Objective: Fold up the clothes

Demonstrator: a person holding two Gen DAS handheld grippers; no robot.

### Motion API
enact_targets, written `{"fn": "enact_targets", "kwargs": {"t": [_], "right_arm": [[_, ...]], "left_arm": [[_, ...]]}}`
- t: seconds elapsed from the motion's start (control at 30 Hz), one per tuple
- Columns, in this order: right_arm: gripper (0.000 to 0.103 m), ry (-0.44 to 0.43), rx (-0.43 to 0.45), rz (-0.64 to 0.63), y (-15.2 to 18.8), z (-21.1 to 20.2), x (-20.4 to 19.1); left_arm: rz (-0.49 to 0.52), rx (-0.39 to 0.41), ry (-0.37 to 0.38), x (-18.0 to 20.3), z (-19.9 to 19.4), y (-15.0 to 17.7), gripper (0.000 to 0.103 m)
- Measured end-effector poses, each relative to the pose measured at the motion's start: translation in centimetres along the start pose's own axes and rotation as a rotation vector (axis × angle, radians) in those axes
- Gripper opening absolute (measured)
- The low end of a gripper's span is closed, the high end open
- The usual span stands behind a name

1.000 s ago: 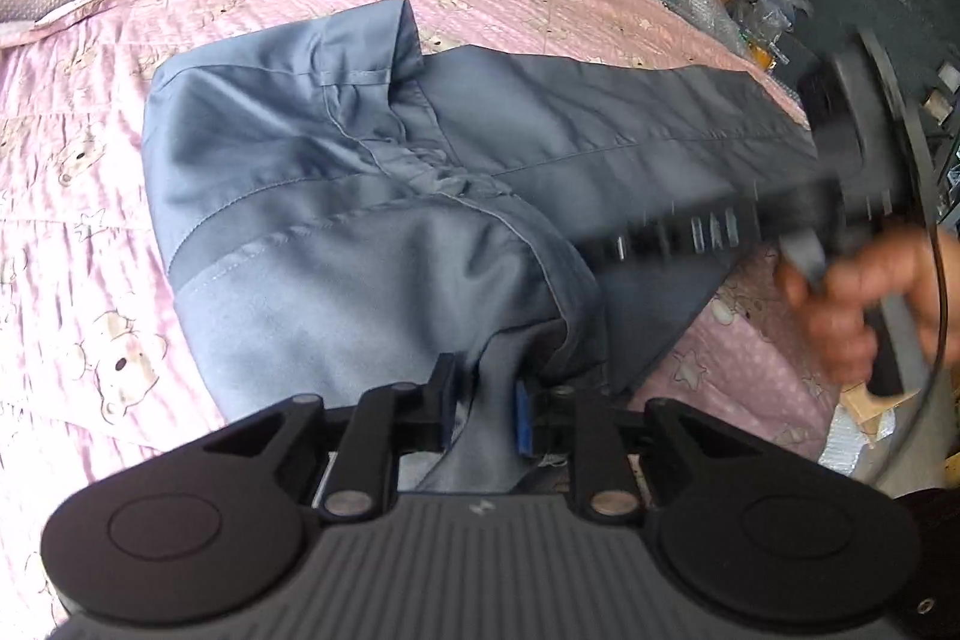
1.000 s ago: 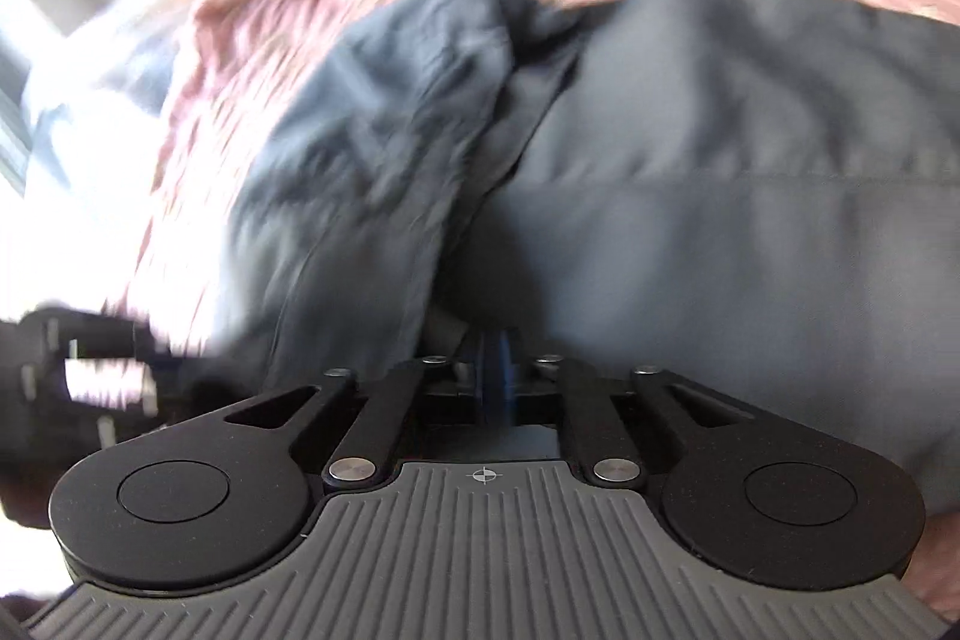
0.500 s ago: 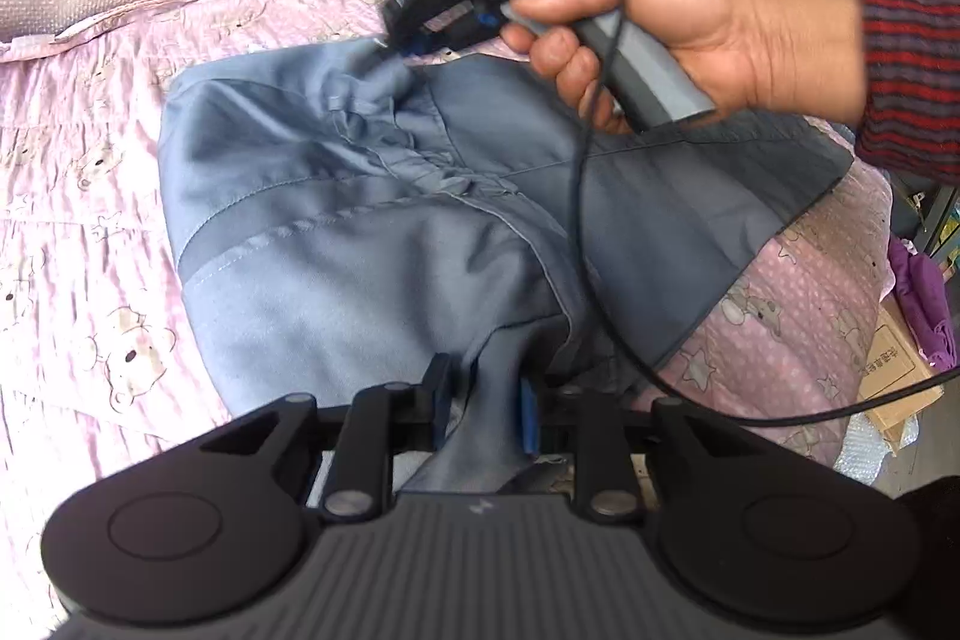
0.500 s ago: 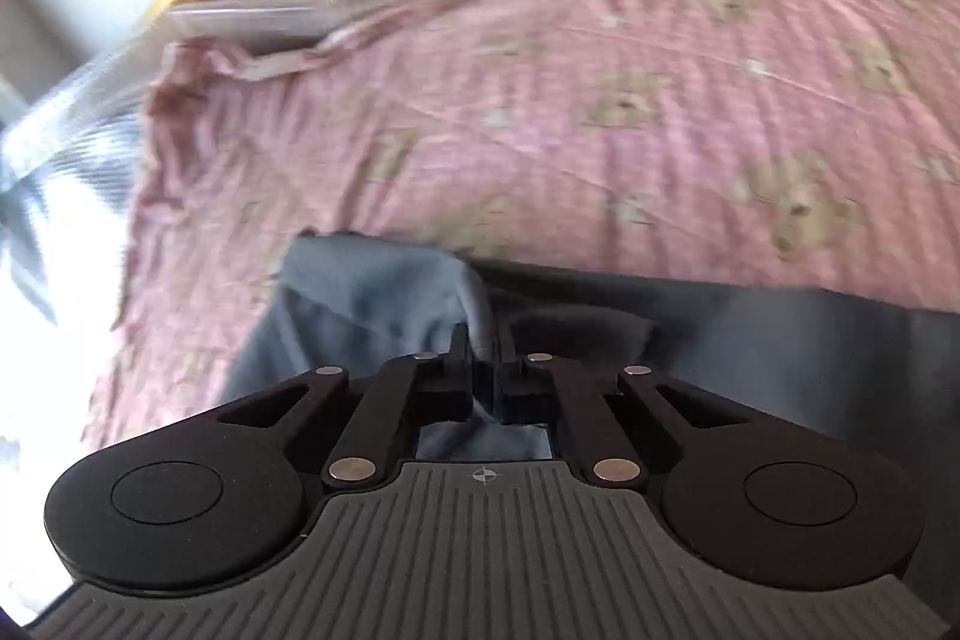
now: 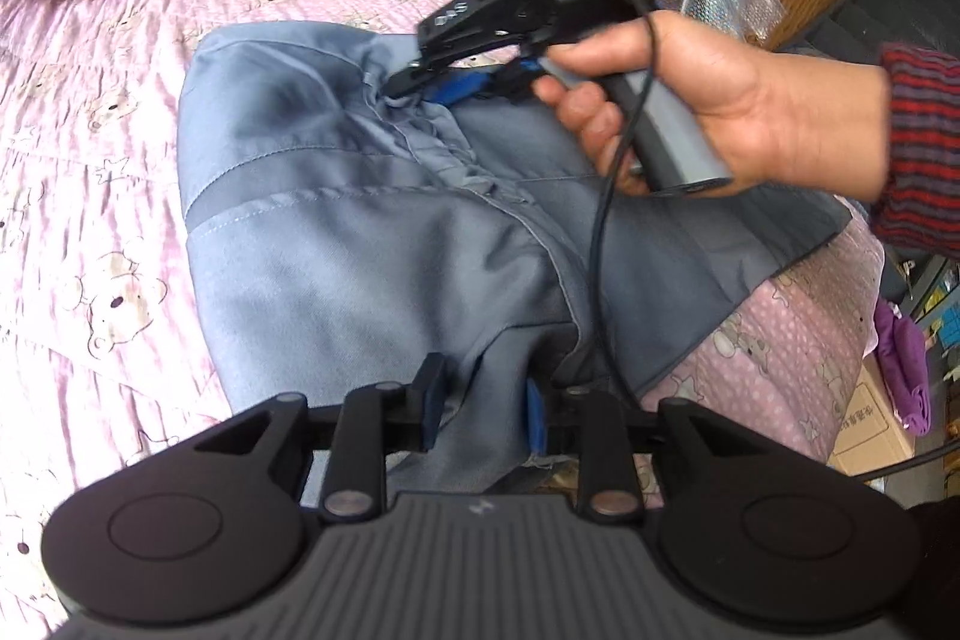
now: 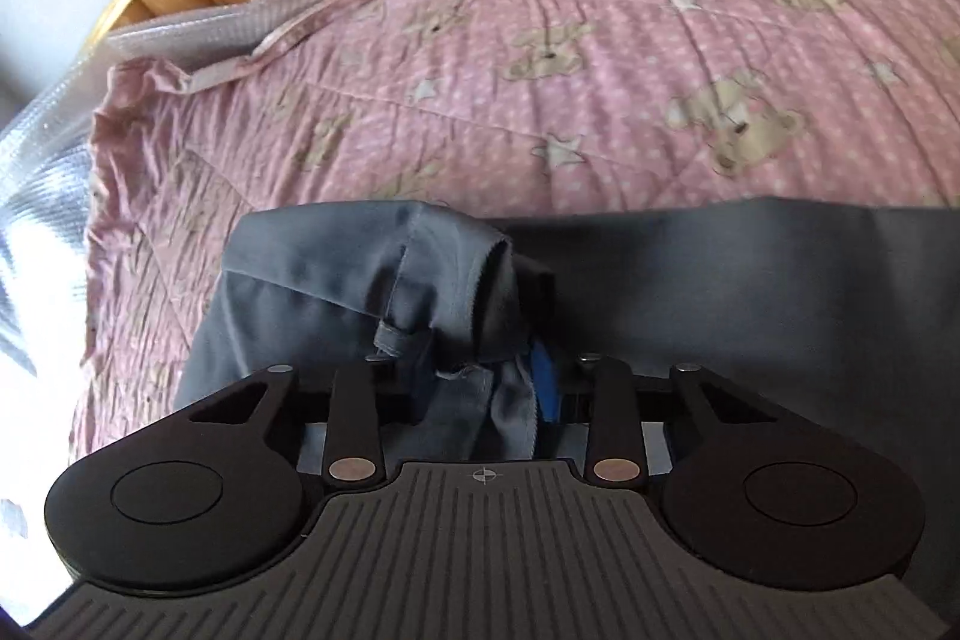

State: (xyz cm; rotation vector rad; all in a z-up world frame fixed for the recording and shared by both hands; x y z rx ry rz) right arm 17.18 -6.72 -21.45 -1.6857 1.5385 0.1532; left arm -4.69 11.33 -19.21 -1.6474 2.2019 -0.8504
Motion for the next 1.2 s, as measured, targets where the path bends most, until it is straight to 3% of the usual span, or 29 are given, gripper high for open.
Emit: {"fn": "enact_targets", "kwargs": {"t": [0.17,0.27,0.33,0.4,0.5,0.57,0.83,0.9,1.0,1.03,1.1,1.17,1.2], "right_arm": [[0.016,-0.035,-0.076,-0.081,-2.1,3.7,-1.7],[0.016,0.006,-0.068,-0.078,-2.1,2.8,-0.9],[0.023,0.020,-0.054,-0.074,-1.6,1.7,-0.2],[0.043,0.048,-0.023,-0.105,-1.6,-0.6,-0.3],[0.045,0.108,0.027,-0.171,-1.5,-4.4,-1.3],[0.045,0.060,-0.002,-0.205,1.1,-5.6,-3.2],[0.043,-0.123,-0.120,-0.337,11.3,-10.2,-10.3],[0.043,-0.076,-0.142,-0.353,14.4,-9.1,-10.2],[0.049,-0.038,-0.141,-0.350,17.7,-8.6,-9.7],[0.049,-0.025,-0.142,-0.364,18.5,-8.6,-9.7],[0.049,0.003,-0.165,-0.425,18.9,-8.6,-10.3],[0.049,0.004,-0.168,-0.416,18.3,-9.4,-10.6],[0.047,-0.001,-0.164,-0.401,17.8,-10.1,-10.7]], "left_arm": [[0.006,0.005,-0.006,0.6,0.5,-0.3,0.030],[0.035,0.013,-0.001,0.8,-0.1,-0.7,0.030],[-0.001,0.046,0.029,-0.5,-1.7,-1.5,0.030],[-0.038,0.078,0.060,-1.7,-3.4,-2.4,0.030],[-0.092,0.127,0.106,-3.6,-5.9,-3.6,0.034],[-0.154,0.175,0.108,-5.7,-7.0,-5.1,0.050],[-0.069,0.067,-0.137,-8.9,5.2,-12.7,0.051],[-0.043,0.036,-0.200,-9.6,8.5,-14.6,0.051],[0.013,-0.017,-0.302,-10.4,13.2,-16.8,0.061],[0.030,-0.027,-0.322,-10.4,13.6,-16.6,0.066],[0.028,-0.027,-0.332,-10.5,13.2,-16.5,0.067],[0.010,-0.020,-0.315,-10.5,11.8,-16.4,0.052],[-0.021,-0.009,-0.276,-10.4,9.9,-16.5,0.051]]}}
Point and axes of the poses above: each gripper's, at about its wrist camera, not at the fingertips, and z roughly the way its jaws point, x to its right, y to its underside, the point moved 1 cm from there along z, roughly the way its jaws point, and after that the axes turned 12 degrees about -y, right-handed, at the moved point
